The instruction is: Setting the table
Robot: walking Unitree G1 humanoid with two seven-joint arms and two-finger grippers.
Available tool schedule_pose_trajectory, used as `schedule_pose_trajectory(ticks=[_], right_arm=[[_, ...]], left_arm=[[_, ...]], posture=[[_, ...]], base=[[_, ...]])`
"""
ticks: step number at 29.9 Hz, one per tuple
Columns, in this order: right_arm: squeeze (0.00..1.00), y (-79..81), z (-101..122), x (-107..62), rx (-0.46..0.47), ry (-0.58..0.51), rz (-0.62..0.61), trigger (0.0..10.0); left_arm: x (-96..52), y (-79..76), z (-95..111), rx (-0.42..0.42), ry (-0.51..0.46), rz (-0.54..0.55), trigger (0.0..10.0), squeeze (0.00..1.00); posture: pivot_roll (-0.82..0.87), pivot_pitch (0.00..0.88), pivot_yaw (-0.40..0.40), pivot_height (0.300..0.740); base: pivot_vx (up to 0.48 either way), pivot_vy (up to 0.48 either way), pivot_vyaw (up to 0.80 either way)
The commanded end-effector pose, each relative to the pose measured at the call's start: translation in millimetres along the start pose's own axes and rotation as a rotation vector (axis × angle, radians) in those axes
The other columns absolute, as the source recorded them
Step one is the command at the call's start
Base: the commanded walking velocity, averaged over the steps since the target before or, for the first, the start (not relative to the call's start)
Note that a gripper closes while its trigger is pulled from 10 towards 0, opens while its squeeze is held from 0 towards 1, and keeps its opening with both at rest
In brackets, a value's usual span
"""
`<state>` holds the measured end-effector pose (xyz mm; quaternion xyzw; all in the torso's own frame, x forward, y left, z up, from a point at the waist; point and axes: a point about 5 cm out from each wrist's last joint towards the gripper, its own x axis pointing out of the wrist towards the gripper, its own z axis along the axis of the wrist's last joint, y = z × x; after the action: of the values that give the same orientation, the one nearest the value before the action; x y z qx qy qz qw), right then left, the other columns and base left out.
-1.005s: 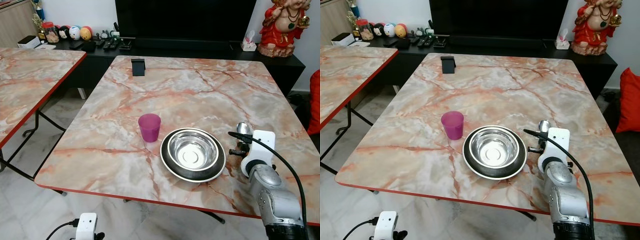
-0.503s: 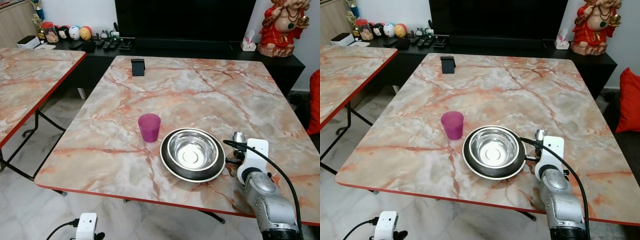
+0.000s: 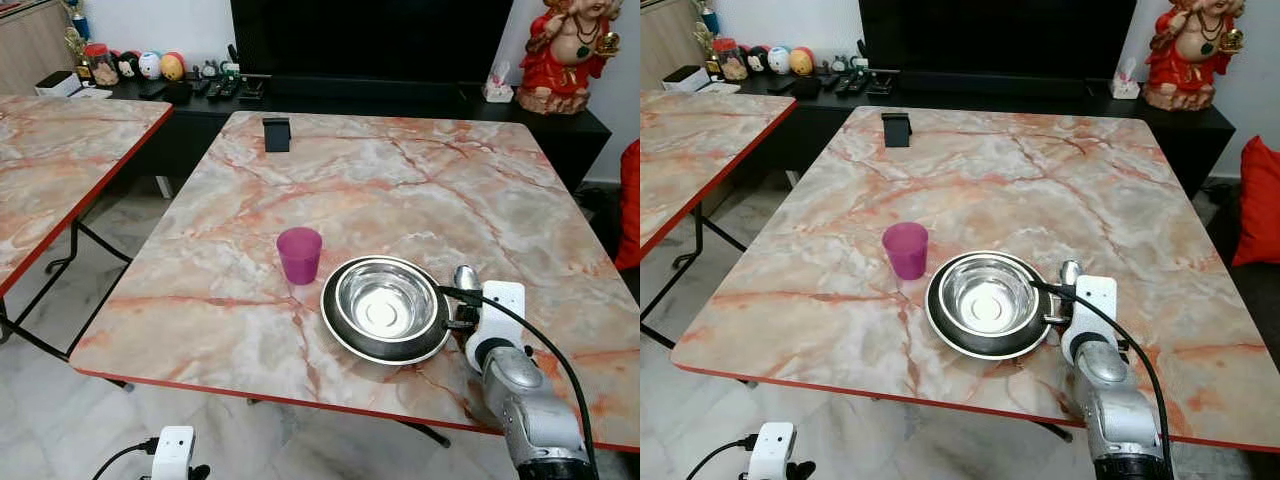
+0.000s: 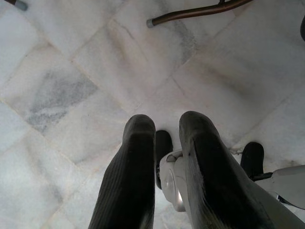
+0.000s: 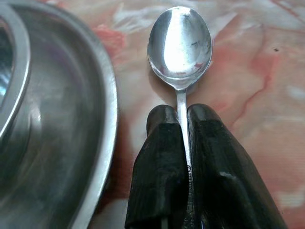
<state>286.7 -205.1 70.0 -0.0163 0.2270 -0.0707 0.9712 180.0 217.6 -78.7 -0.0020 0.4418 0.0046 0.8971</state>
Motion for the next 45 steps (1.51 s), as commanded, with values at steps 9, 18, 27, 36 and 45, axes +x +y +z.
schedule_pose_trajectory(ticks=[9,18,27,36,45], right_arm=[[0.00,-6.7,-11.6,0.3,-0.055,0.022,-0.031,10.0],[0.00,-6.3,-11.8,0.8,-0.055,0.019,-0.033,10.0],[0.67,-4.2,-13.4,0.9,0.003,0.020,-0.043,10.0],[0.68,-4.0,-13.2,1.1,-0.001,0.018,-0.045,10.0],[0.67,-1.2,-12.9,1.4,0.002,0.019,-0.031,10.0]], left_arm=[[-1.7,3.5,-5.6,0.004,0.024,0.001,10.0,0.00],[-1.9,4.6,-5.6,0.007,0.025,0.003,10.0,0.00],[-2.1,5.0,-6.0,0.009,0.025,0.004,10.0,0.00],[-2.2,5.3,-5.9,0.011,0.025,0.004,10.0,0.00],[-2.2,5.4,-5.8,0.014,0.025,0.003,10.0,0.00]], posture=[[-0.01,0.000,0.001,0.740],[-0.01,0.000,0.002,0.740],[0.00,0.000,0.002,0.740],[0.00,0.000,0.002,0.740],[0.00,0.000,0.004,0.740]], base=[[0.000,0.000,0.00],[0.000,0.000,0.00],[0.000,0.000,0.00],[0.000,0.000,0.00],[0.000,0.000,0.00]])
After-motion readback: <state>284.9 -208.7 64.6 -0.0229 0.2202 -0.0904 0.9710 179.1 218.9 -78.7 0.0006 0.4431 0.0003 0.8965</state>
